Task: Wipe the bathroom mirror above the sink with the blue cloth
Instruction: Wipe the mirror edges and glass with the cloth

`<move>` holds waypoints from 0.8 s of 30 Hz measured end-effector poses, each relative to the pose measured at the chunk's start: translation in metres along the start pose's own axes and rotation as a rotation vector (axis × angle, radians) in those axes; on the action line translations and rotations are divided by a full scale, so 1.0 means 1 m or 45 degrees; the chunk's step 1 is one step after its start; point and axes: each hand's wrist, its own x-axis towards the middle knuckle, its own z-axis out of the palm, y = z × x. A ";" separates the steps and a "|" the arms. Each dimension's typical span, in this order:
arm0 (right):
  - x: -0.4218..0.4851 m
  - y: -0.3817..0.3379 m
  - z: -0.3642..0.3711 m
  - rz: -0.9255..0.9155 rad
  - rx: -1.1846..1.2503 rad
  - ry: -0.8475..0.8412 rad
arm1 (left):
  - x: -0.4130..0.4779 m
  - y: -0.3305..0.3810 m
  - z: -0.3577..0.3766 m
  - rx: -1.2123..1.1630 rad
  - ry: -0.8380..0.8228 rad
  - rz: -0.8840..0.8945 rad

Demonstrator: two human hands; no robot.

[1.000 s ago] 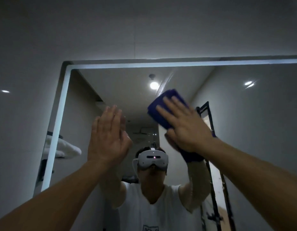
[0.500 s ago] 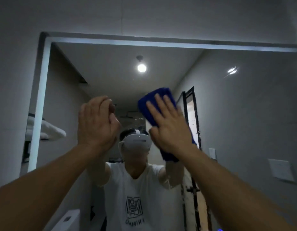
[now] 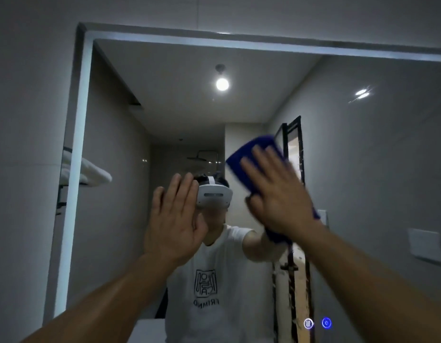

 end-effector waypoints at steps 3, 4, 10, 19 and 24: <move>0.026 0.004 -0.013 0.447 0.143 0.049 | 0.000 0.001 -0.001 -0.002 0.004 -0.007; 0.026 -0.007 -0.011 0.532 0.149 0.094 | -0.001 0.000 0.000 -0.006 0.008 -0.005; -0.066 -0.086 0.025 0.411 0.164 0.142 | -0.003 0.001 0.001 -0.013 0.026 -0.006; -0.018 -0.043 0.006 0.662 0.200 0.147 | -0.002 0.001 0.000 -0.016 0.027 -0.012; -0.056 -0.087 0.022 0.650 0.227 0.183 | -0.003 0.000 0.000 -0.036 0.052 0.004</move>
